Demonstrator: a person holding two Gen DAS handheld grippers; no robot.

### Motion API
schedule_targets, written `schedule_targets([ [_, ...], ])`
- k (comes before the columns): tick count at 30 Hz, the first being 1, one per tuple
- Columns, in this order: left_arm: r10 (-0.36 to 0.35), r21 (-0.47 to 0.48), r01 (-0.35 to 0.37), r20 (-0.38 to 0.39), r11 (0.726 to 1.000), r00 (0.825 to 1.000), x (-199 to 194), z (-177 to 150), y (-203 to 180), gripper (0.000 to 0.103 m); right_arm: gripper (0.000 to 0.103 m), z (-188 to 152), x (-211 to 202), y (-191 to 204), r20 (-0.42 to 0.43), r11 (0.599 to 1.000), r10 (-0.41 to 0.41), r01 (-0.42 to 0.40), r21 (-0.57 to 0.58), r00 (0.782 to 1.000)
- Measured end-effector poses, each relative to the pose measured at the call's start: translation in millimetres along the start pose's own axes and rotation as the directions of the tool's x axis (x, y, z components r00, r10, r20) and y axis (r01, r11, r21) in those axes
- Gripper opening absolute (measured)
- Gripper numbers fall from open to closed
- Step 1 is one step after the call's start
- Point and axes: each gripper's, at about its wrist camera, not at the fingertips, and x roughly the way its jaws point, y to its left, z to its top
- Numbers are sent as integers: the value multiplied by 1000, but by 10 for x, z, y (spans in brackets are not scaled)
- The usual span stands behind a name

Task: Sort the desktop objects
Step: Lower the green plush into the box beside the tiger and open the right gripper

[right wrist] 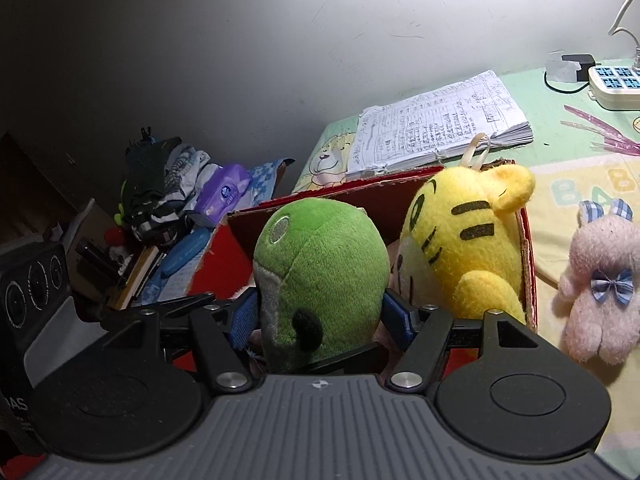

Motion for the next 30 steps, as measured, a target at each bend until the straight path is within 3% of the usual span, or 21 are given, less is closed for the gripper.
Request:
schedule_targets([
  [7, -7, -16, 6, -63, 1000, 998, 140, -39, 8, 77, 71, -17, 83, 14, -5, 998, -60, 59, -33, 998],
  [15, 29, -16, -31, -93, 999, 995, 192, -22, 43, 78, 71, -21, -62, -42, 40, 998, -50, 49, 27, 998],
  [21, 45, -36, -49, -106, 998, 993, 185, -10, 94, 78, 54, -37, -84, -52, 47, 998, -36, 34, 50, 998],
  [30, 72, -29, -76, -126, 997, 989, 212, -7, 74, 78, 52, -85, -48, -85, 59, 995, -43, 37, 94, 997],
])
